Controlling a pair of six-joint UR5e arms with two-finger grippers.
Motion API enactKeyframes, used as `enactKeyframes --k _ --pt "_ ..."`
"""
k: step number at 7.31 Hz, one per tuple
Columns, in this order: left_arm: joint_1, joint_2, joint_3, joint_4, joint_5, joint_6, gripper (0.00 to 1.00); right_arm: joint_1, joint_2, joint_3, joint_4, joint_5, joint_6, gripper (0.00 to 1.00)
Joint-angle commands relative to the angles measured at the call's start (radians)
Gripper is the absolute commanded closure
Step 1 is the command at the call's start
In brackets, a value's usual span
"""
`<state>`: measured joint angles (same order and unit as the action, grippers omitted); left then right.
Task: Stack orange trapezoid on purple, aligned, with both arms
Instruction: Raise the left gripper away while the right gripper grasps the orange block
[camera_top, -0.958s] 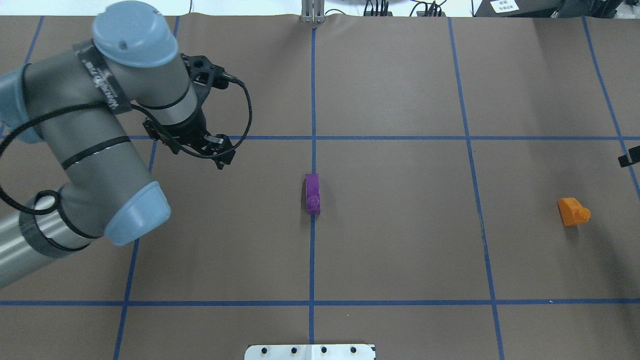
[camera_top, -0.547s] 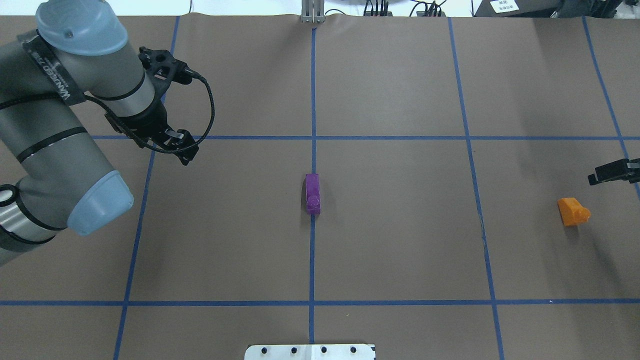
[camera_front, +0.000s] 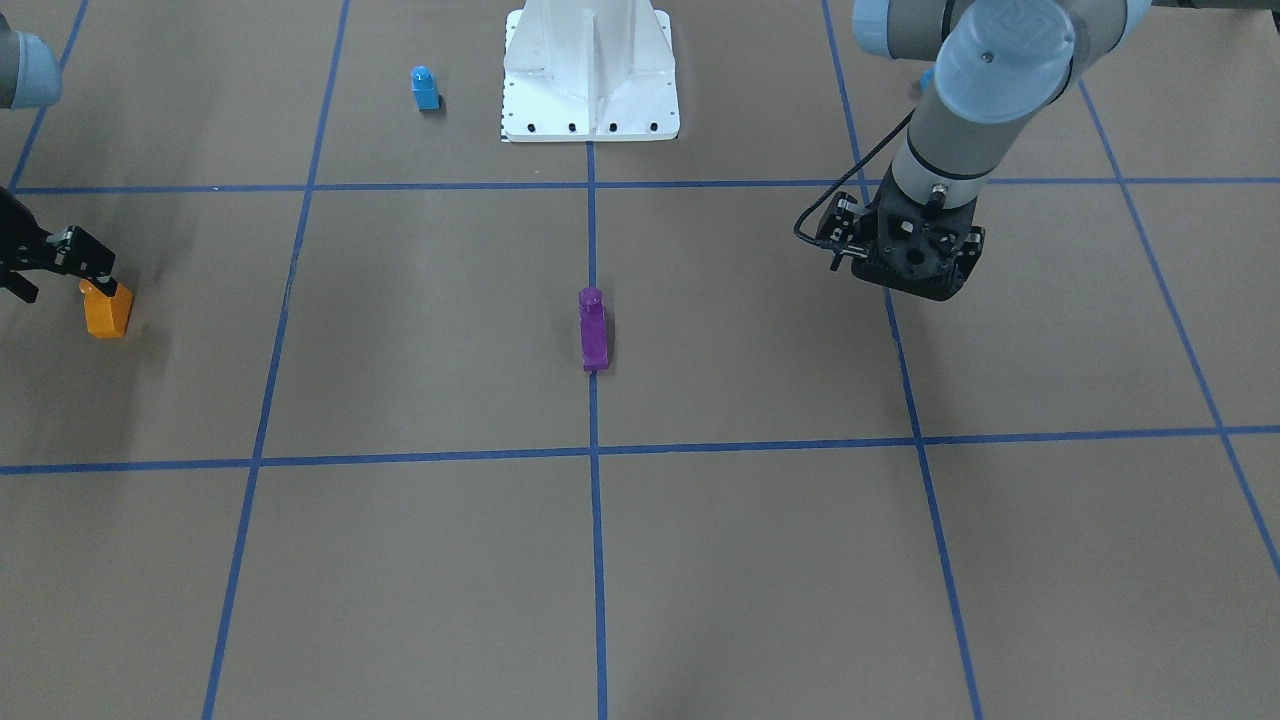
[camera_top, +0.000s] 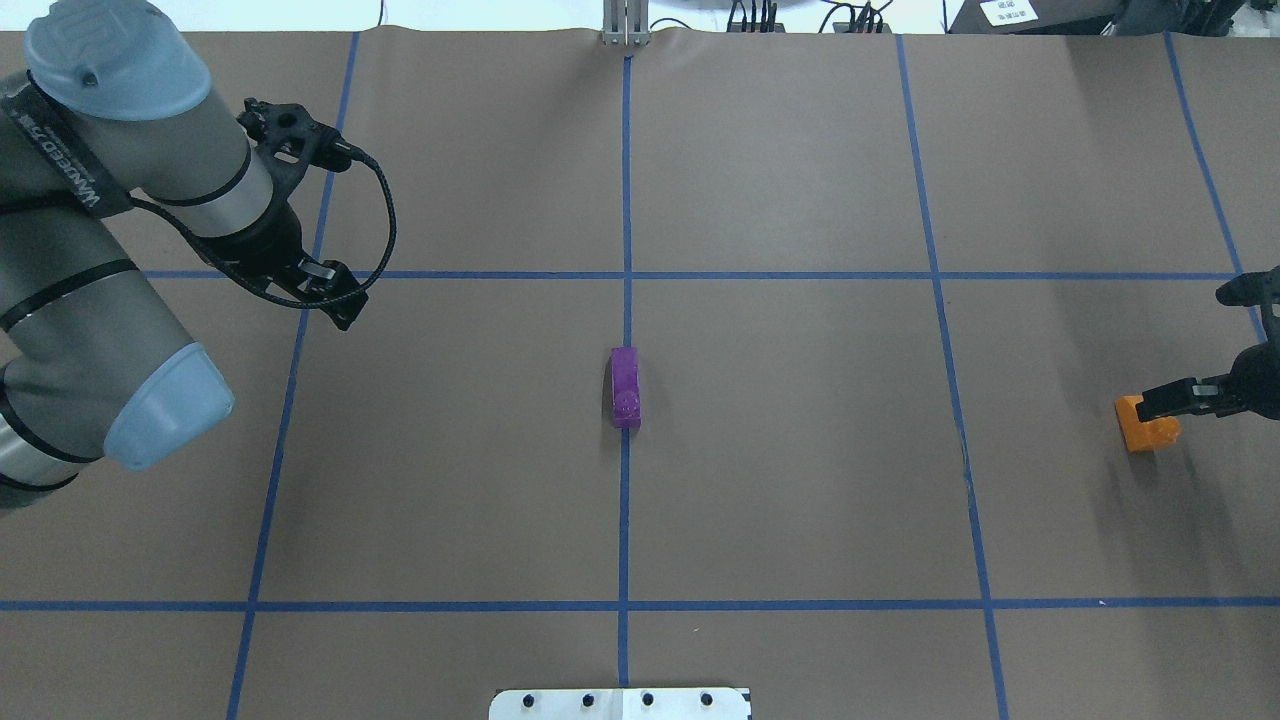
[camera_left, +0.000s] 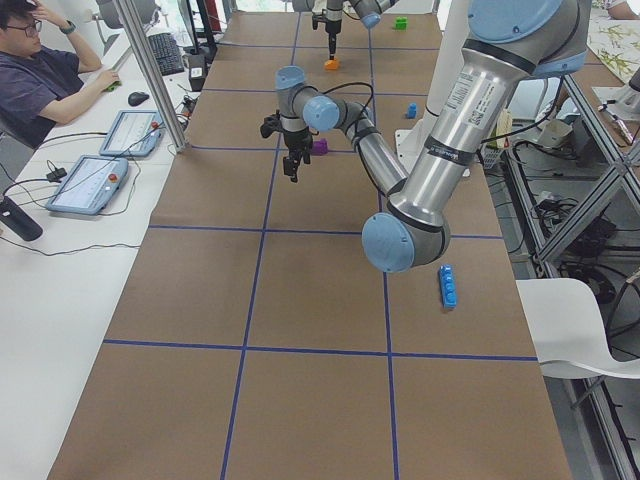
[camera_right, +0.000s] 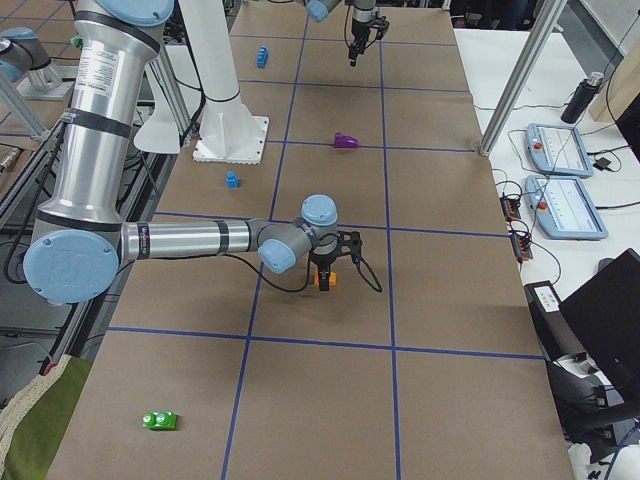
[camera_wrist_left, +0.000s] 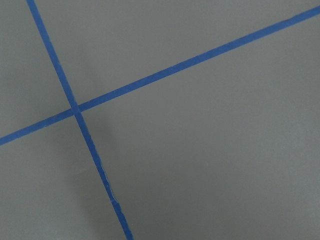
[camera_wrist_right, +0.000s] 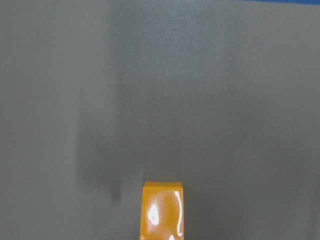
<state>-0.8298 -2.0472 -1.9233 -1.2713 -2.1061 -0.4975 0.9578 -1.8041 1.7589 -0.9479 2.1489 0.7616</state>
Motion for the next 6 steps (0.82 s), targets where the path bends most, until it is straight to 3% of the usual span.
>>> enactKeyframes --k 1,4,5,6 --pt "0.000 0.001 -0.002 0.000 0.000 -0.006 0.00 -0.017 0.006 -0.006 -0.003 0.003 0.001 0.13" --pt "0.001 0.001 -0.002 0.000 0.000 -0.010 0.00 -0.039 0.009 -0.030 -0.002 0.002 0.001 0.18" --pt "0.001 0.001 -0.002 0.000 0.000 -0.010 0.00 -0.042 0.009 -0.032 -0.003 0.003 0.001 0.35" --pt "0.001 0.001 -0.002 0.000 0.000 -0.010 0.00 -0.042 0.012 -0.032 -0.005 0.005 -0.001 0.60"
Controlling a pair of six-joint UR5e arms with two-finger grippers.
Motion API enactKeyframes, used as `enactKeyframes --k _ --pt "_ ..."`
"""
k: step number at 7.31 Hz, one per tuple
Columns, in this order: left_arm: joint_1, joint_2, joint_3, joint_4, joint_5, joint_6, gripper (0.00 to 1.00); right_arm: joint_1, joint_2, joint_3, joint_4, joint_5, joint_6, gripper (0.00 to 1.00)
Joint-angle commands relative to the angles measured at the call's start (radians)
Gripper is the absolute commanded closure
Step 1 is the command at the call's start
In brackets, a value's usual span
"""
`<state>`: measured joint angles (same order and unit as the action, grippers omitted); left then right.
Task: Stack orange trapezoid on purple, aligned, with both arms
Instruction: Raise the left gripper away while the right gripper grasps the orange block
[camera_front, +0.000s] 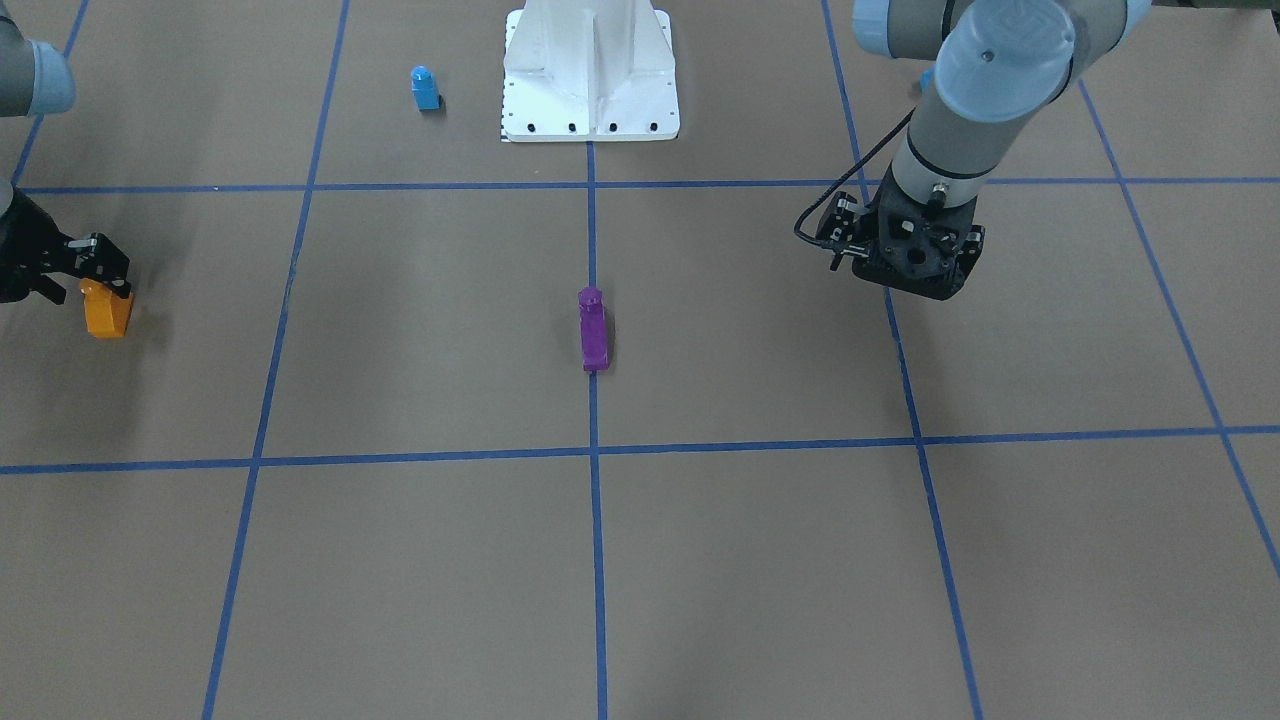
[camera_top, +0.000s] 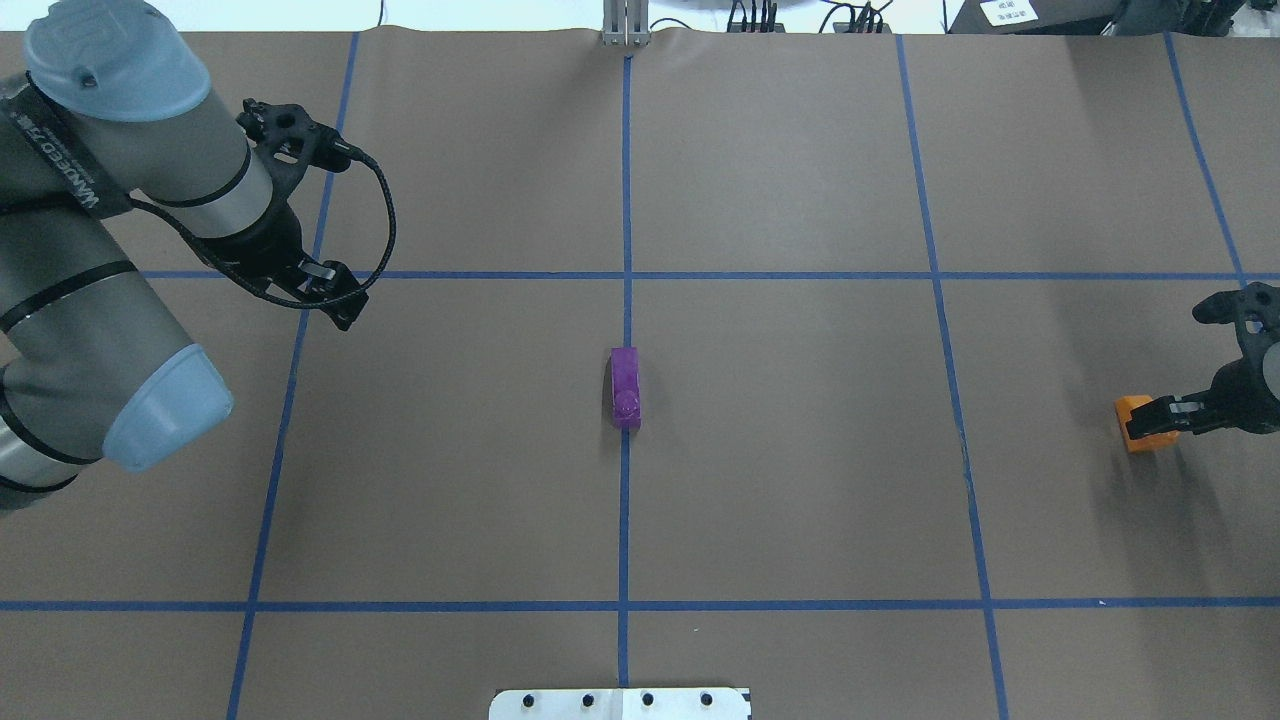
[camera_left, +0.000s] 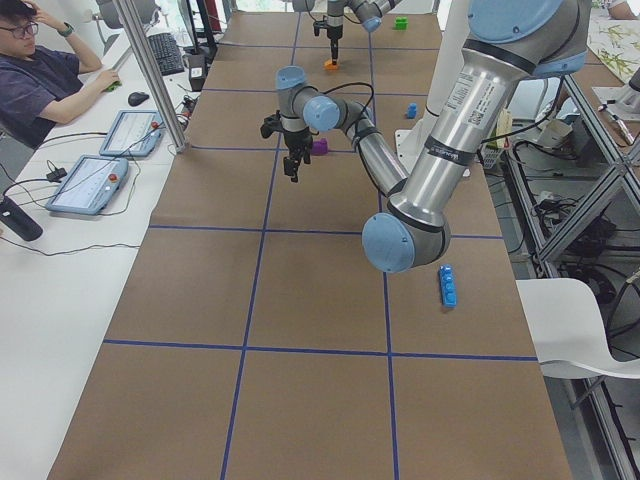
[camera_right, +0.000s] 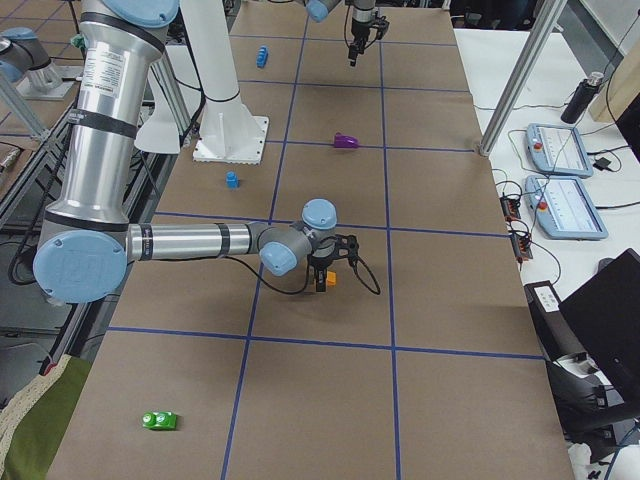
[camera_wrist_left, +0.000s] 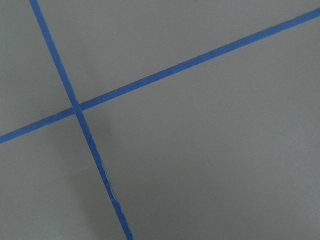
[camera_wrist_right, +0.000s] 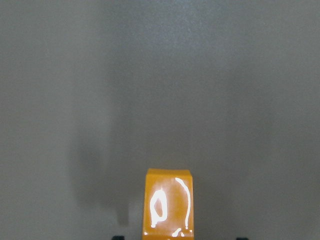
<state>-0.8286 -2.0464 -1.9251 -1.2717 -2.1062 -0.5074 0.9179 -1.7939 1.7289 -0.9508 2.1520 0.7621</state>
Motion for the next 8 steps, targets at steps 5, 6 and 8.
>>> enactKeyframes --k 5,6,8 --pt "-0.001 0.012 -0.014 0.000 0.000 -0.002 0.00 -0.001 0.051 0.078 -0.082 0.003 0.000 1.00" --pt "-0.018 0.044 -0.038 0.000 0.000 0.010 0.00 -0.001 0.129 0.160 -0.265 0.003 0.000 1.00" --pt "-0.079 0.107 -0.070 -0.003 -0.018 0.074 0.00 -0.002 0.421 0.232 -0.684 0.003 0.005 1.00"
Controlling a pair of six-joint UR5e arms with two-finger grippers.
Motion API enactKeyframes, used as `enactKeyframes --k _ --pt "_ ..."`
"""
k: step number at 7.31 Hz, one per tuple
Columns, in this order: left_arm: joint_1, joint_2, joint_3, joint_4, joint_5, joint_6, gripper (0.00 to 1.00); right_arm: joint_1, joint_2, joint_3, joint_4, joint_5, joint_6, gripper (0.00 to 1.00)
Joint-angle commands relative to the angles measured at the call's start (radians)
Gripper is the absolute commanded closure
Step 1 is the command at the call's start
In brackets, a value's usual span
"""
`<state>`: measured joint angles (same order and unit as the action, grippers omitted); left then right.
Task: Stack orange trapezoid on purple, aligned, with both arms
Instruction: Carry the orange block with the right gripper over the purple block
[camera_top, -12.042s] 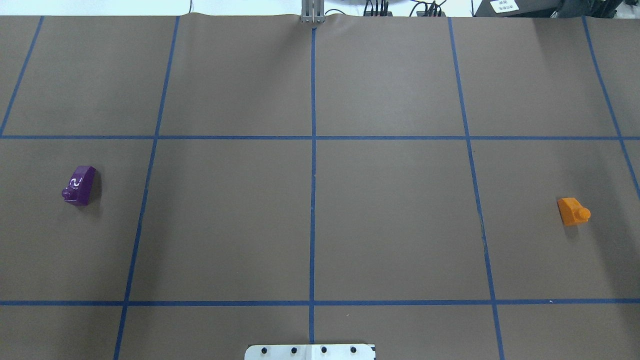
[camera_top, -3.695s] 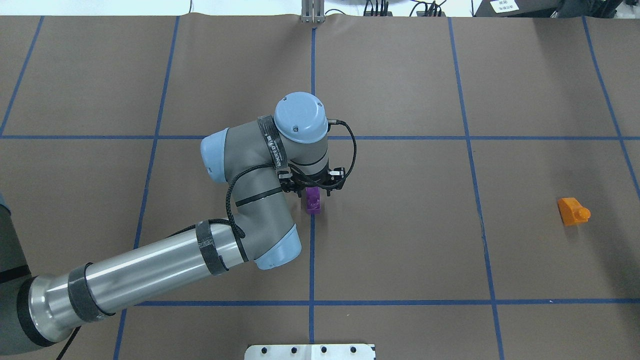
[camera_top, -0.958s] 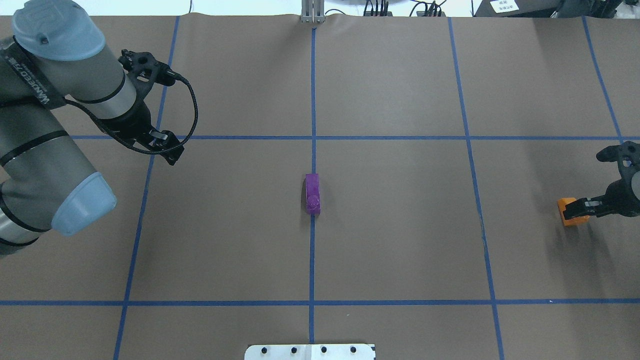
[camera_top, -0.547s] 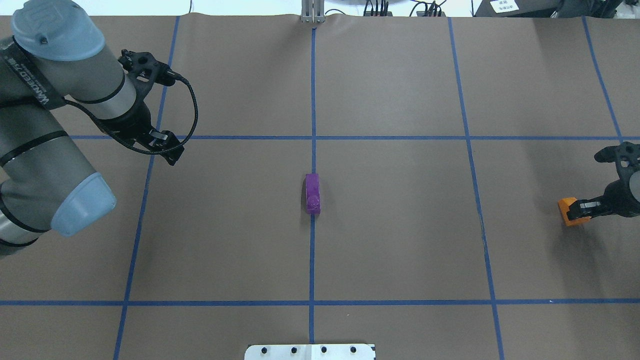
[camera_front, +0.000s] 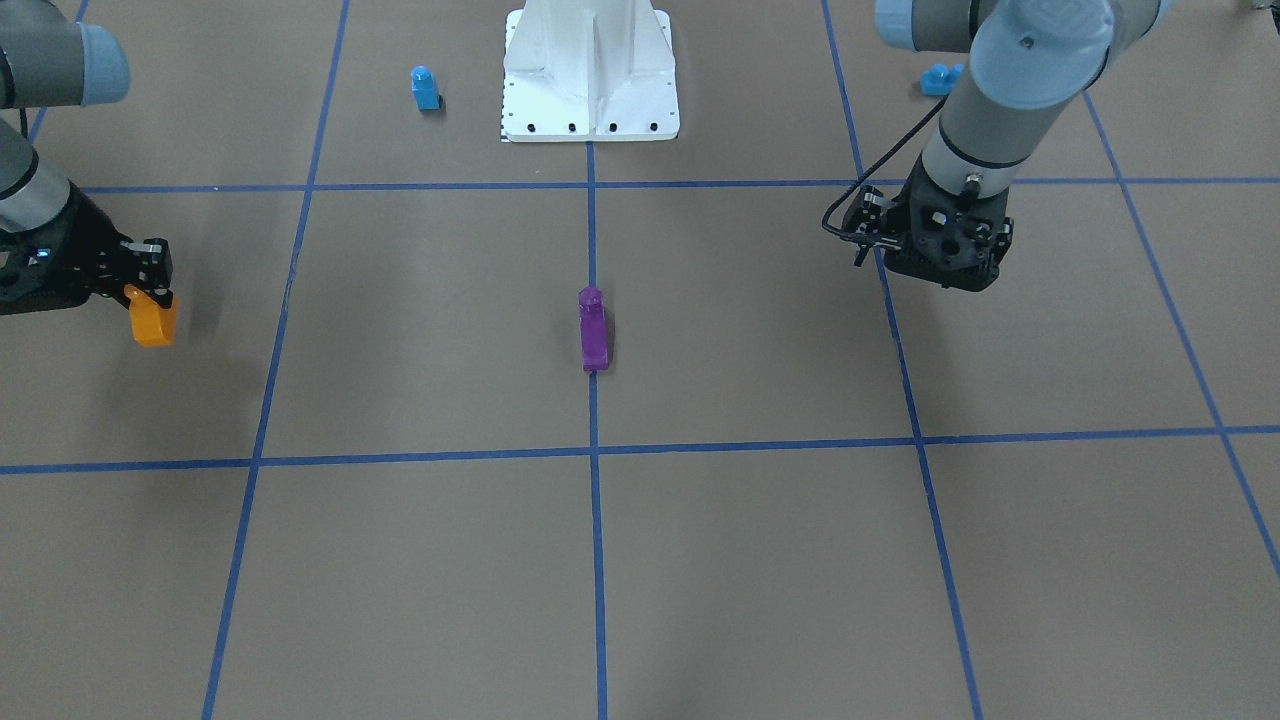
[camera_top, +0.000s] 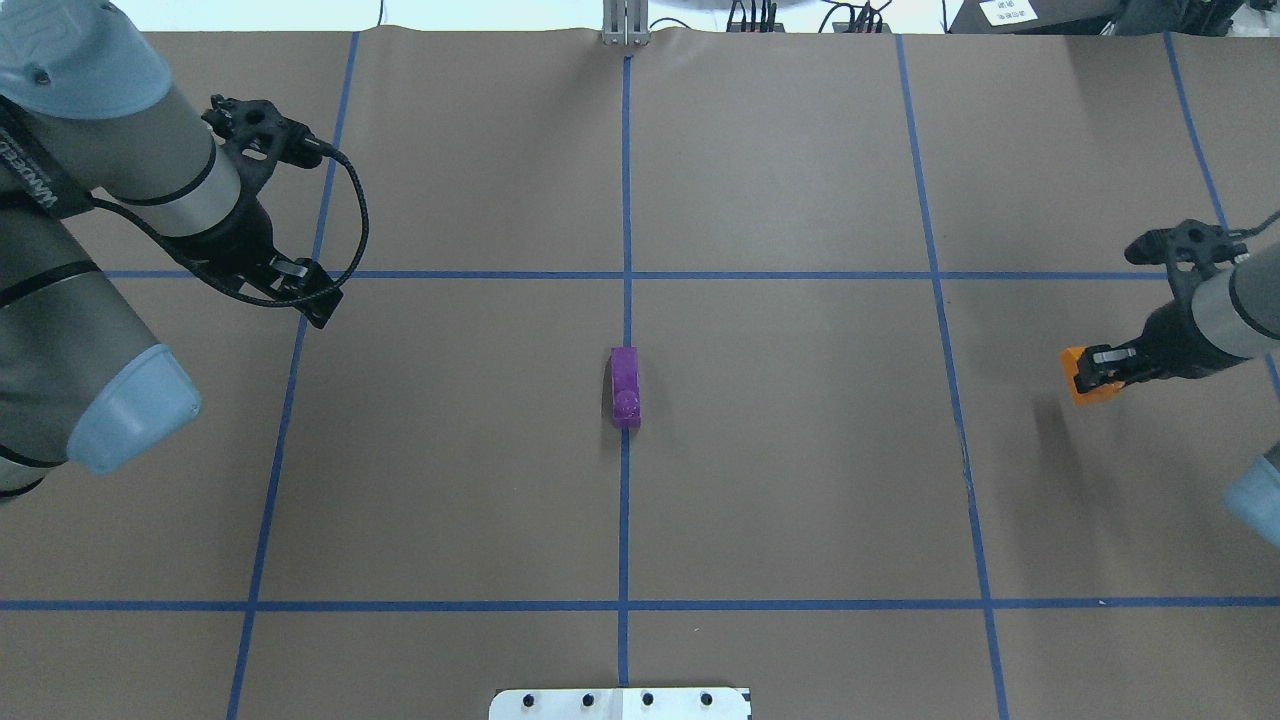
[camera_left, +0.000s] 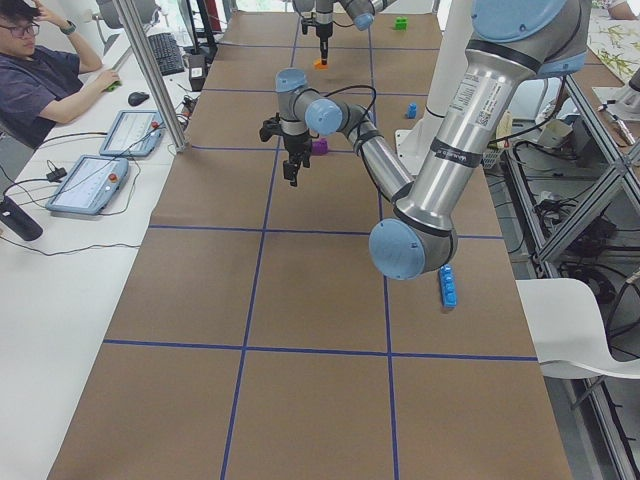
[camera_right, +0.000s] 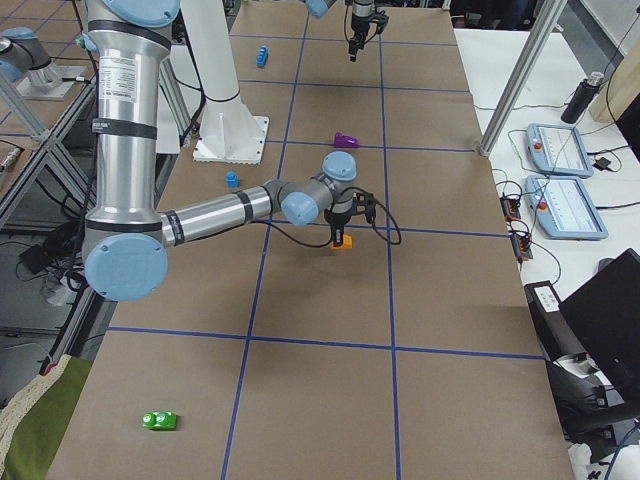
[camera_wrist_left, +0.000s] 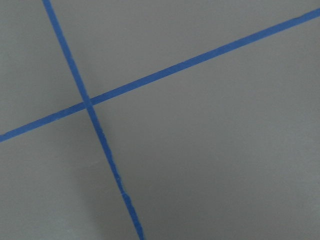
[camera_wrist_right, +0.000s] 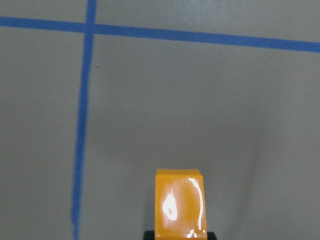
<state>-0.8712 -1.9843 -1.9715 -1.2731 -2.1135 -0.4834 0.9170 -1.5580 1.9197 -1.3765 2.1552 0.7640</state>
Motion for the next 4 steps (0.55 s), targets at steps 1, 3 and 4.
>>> enactKeyframes --k 1,3,4 --pt "-0.102 0.088 -0.024 0.003 -0.063 0.157 0.00 -0.027 0.308 0.035 -0.380 -0.001 0.026 1.00" --pt "-0.237 0.186 -0.018 0.006 -0.115 0.387 0.00 -0.140 0.470 -0.013 -0.392 -0.009 0.233 1.00" --pt "-0.270 0.214 -0.014 0.006 -0.117 0.449 0.00 -0.194 0.549 -0.049 -0.394 -0.017 0.277 1.00"
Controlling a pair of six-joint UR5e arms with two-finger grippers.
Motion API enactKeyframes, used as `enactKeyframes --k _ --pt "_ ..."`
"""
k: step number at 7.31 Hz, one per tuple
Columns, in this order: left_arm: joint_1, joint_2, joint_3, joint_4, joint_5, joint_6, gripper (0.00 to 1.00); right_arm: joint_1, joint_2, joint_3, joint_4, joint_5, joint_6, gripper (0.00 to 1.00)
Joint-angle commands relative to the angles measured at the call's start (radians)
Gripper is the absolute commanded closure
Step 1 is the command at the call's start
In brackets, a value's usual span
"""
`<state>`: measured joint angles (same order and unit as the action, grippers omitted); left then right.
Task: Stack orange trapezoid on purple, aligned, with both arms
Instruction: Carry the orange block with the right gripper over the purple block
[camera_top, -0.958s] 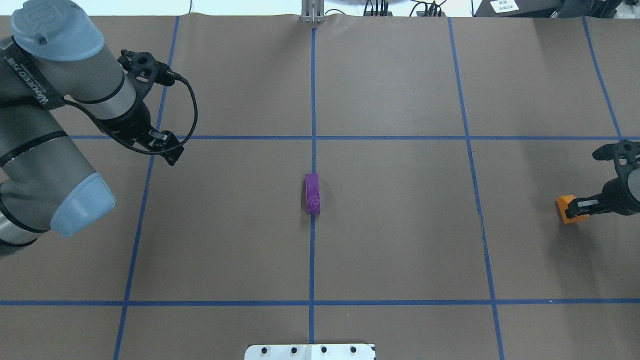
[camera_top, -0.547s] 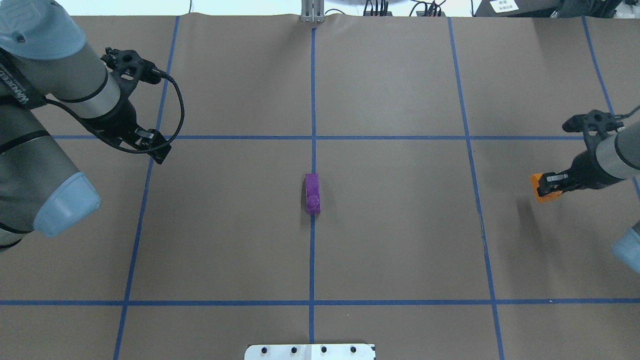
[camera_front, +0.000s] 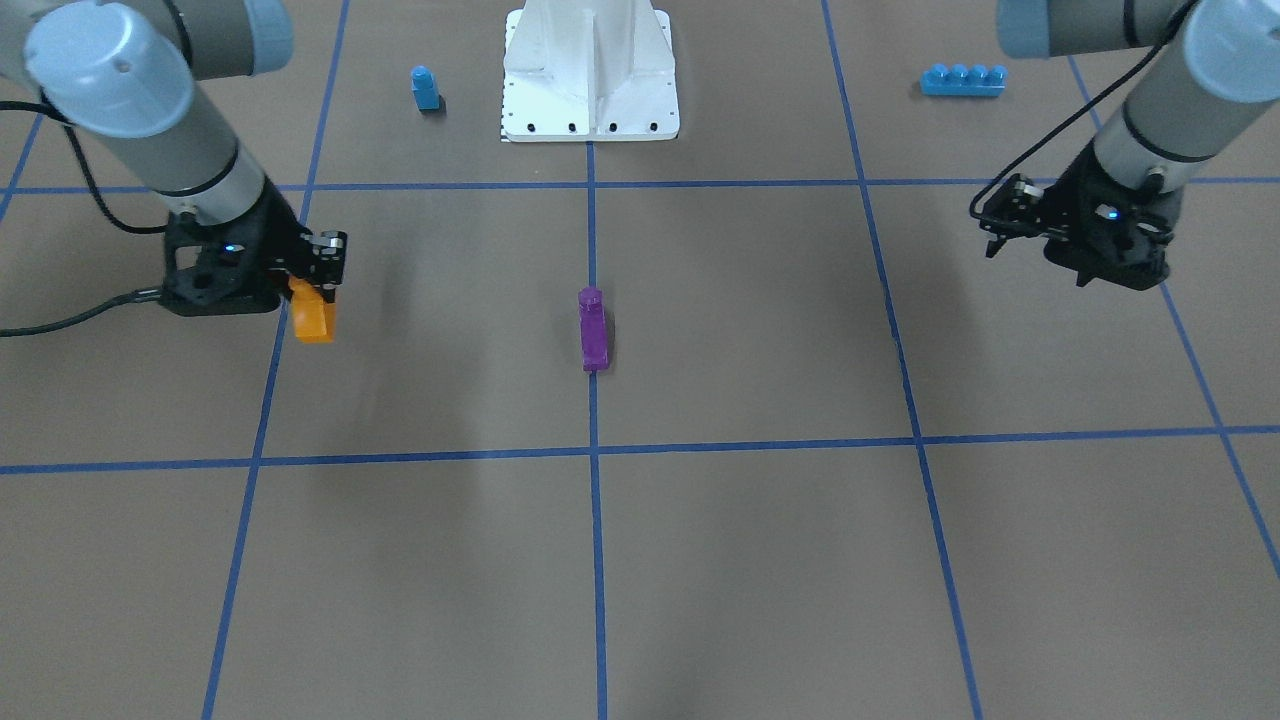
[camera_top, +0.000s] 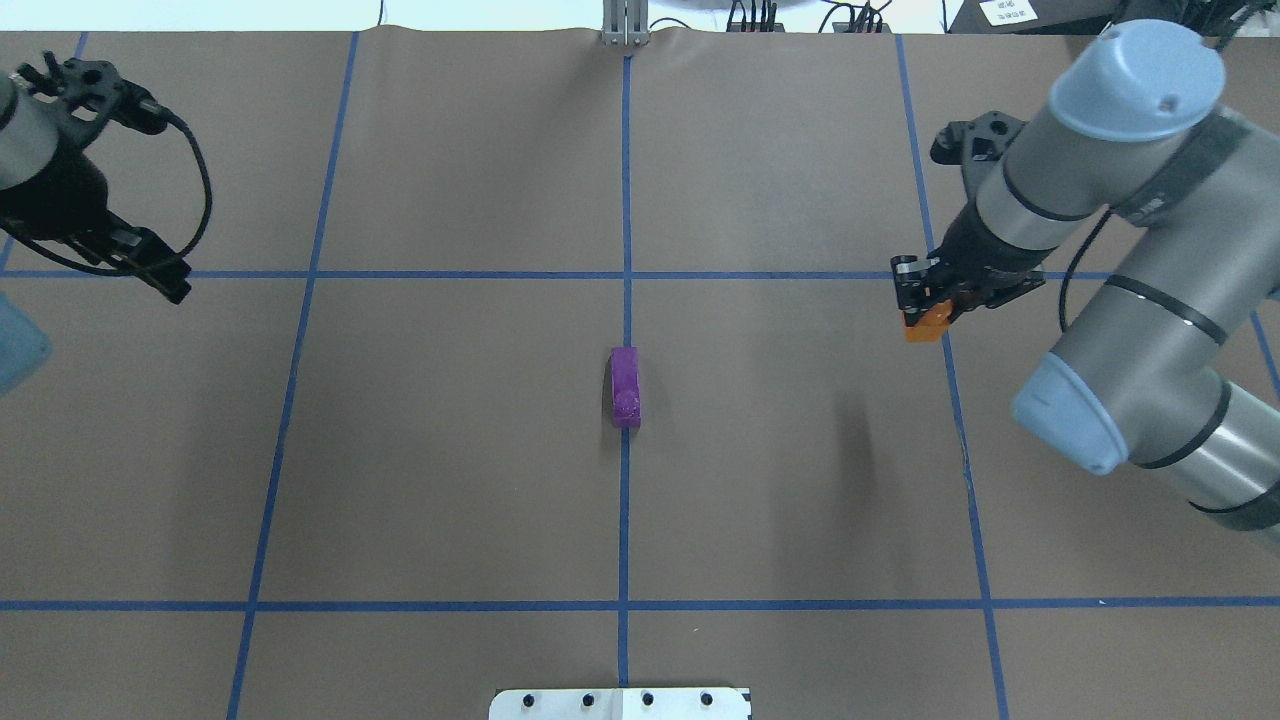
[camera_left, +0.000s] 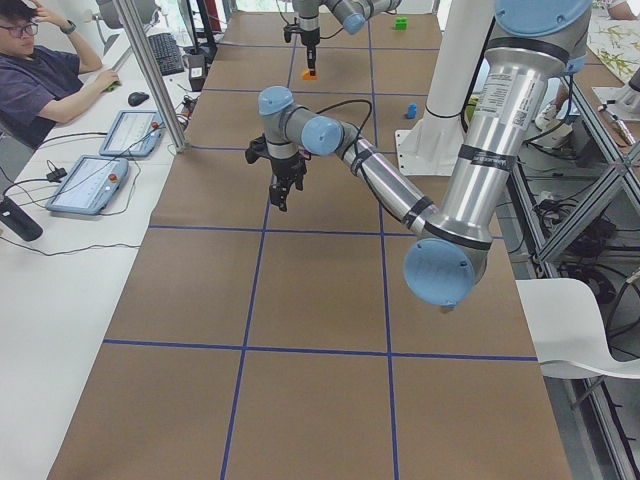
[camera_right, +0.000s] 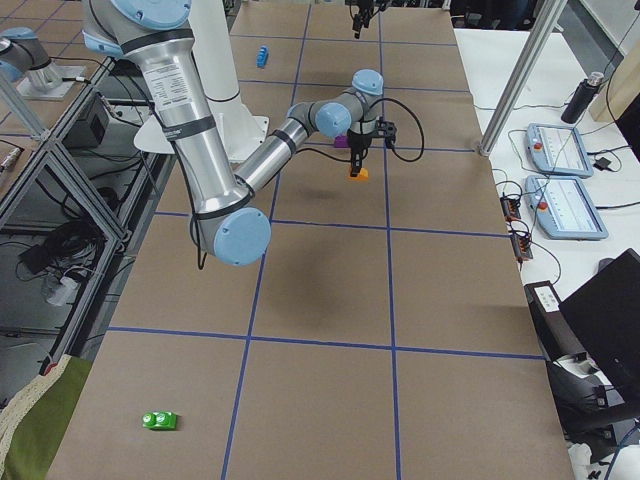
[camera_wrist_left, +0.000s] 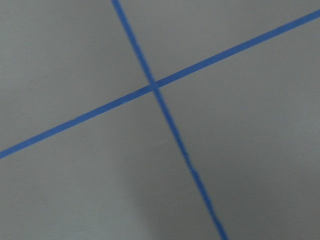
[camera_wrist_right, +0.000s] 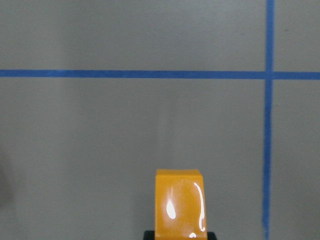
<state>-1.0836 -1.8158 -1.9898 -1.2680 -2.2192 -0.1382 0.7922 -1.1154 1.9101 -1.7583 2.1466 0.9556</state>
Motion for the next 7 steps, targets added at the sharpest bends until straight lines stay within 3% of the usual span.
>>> enactKeyframes --k 1,2,4,6,7 --pt "-0.071 0.070 0.003 -0.001 -0.011 0.126 0.00 -0.102 0.206 -0.125 -0.012 -0.004 0.133 1.00" --pt "-0.071 0.078 0.002 -0.001 -0.011 0.126 0.00 -0.143 0.280 -0.191 -0.010 -0.011 0.161 1.00" --pt "-0.073 0.084 0.000 -0.001 -0.043 0.124 0.00 -0.238 0.324 -0.226 -0.009 -0.141 0.160 1.00" --pt "-0.071 0.089 -0.003 -0.001 -0.046 0.121 0.00 -0.272 0.373 -0.284 -0.001 -0.155 0.158 1.00" --pt "-0.071 0.089 -0.004 -0.001 -0.046 0.118 0.00 -0.274 0.377 -0.319 0.067 -0.172 0.161 1.00"
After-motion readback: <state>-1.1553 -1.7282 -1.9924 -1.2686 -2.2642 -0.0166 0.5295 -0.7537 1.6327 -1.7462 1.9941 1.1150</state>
